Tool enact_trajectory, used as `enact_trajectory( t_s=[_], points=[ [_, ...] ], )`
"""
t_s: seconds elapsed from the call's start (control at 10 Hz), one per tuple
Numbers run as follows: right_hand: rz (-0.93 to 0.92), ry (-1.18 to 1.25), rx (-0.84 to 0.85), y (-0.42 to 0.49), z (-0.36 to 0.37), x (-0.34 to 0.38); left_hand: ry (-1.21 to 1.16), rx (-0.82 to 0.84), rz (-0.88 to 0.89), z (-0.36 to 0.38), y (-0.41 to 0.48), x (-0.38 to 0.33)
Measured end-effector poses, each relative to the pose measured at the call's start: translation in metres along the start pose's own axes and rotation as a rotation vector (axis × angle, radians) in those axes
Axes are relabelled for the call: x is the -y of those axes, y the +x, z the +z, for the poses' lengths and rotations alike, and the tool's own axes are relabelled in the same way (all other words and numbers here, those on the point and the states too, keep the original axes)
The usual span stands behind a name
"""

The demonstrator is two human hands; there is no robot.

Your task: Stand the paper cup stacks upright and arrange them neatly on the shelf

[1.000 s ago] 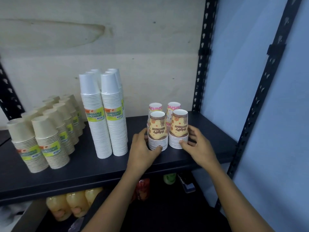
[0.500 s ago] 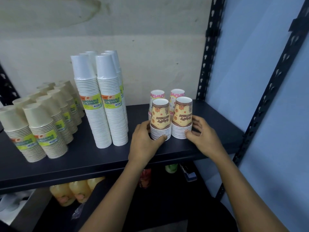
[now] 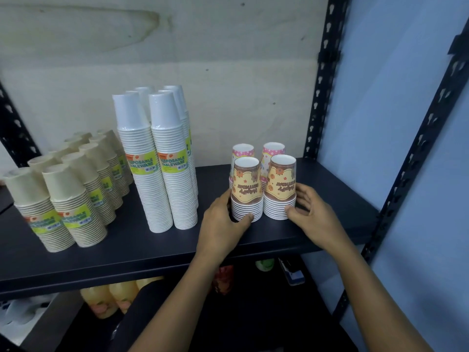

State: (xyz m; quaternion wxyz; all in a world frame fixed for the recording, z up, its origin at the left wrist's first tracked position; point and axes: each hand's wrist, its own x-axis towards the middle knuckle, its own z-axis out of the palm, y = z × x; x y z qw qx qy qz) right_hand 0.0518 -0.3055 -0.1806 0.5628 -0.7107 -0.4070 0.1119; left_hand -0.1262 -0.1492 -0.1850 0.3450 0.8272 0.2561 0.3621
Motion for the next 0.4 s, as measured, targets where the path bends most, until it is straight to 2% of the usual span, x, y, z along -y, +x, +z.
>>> enact_trajectory(
  t_s=[0.3, 0.4],
  points=[
    [-0.015, 0.035, 0.004, -0.0008, 0.0041, -0.0011, -0.056, -0.023, -0.004, -0.0019, 0.0014, -0.0003],
    [-0.073, -0.012, -0.149, -0.0081, 0.0077, 0.0042, -0.144, 0.002, -0.106, -0.0052, -0.0012, -0.0061]
  ],
)
